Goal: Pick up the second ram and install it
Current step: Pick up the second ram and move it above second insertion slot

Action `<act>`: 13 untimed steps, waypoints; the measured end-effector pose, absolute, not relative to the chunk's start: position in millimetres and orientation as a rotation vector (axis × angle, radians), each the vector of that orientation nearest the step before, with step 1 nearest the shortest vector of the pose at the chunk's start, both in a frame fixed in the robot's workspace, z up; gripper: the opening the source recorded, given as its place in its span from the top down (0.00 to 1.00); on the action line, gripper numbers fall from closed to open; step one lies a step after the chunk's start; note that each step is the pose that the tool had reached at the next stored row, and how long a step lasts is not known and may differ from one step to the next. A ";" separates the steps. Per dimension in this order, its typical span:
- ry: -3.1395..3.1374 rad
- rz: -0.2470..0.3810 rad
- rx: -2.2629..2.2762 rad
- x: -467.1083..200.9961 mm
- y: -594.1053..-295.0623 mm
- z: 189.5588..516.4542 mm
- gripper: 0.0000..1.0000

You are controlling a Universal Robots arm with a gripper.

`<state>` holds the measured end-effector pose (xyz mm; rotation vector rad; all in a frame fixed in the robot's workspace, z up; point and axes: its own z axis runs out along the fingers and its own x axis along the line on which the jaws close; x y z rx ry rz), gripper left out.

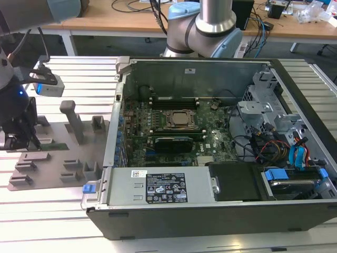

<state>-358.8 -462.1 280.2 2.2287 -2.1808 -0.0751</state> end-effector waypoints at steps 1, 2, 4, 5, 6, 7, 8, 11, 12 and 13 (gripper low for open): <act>-2.181 -0.075 2.229 -358.7 -462.1 283.4 0.87; -2.181 -0.075 2.229 -358.7 -462.1 286.2 0.87; -2.181 -0.075 2.229 -358.5 -462.2 292.1 0.87; -2.181 -0.075 2.229 -358.5 -462.1 294.9 0.87; -2.181 -0.075 2.229 -358.4 -462.1 297.9 0.87; -2.181 -0.075 2.229 -358.3 -462.2 300.9 0.87; -2.181 -0.075 2.229 -358.3 -462.1 303.3 0.87; -2.181 -0.075 2.228 -358.1 -462.2 314.5 0.87; -2.181 -0.075 2.228 -358.0 -462.2 318.7 0.87; -2.181 -0.075 2.228 -357.9 -462.1 322.2 0.87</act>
